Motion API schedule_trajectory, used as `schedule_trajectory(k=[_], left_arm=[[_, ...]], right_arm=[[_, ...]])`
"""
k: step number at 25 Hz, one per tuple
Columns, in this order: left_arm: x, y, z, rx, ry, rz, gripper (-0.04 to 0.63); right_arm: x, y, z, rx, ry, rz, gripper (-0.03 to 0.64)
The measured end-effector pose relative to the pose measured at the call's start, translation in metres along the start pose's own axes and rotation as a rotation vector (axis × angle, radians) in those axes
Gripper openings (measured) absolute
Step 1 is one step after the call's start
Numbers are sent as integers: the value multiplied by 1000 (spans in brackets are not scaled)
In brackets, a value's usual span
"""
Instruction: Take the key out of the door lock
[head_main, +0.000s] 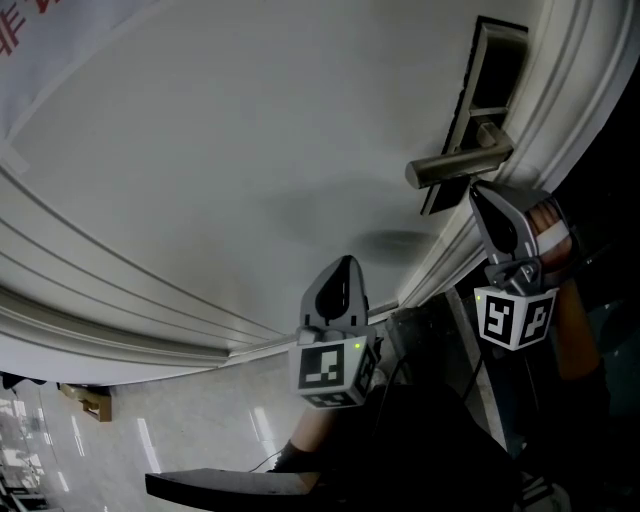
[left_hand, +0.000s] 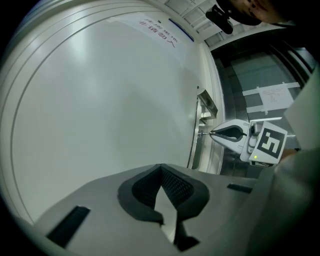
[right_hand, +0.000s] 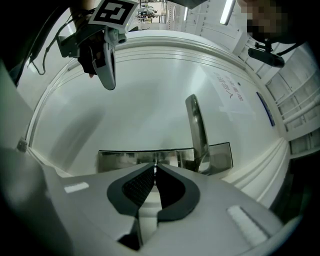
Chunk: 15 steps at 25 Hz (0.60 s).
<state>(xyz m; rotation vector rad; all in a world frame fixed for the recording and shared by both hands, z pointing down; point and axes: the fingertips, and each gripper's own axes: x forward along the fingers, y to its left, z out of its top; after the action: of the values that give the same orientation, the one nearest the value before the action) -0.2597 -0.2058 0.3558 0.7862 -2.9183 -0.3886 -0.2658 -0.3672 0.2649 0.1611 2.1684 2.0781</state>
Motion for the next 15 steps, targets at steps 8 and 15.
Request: schedule_trajectory(k=[8, 15], left_arm=[[0, -6, 1, 3, -5, -10, 0], [0, -3, 0, 3, -5, -2, 0]], right_arm=[[-1, 0, 0, -1, 2, 4, 12], [-1, 1, -1, -1, 2, 2, 12]])
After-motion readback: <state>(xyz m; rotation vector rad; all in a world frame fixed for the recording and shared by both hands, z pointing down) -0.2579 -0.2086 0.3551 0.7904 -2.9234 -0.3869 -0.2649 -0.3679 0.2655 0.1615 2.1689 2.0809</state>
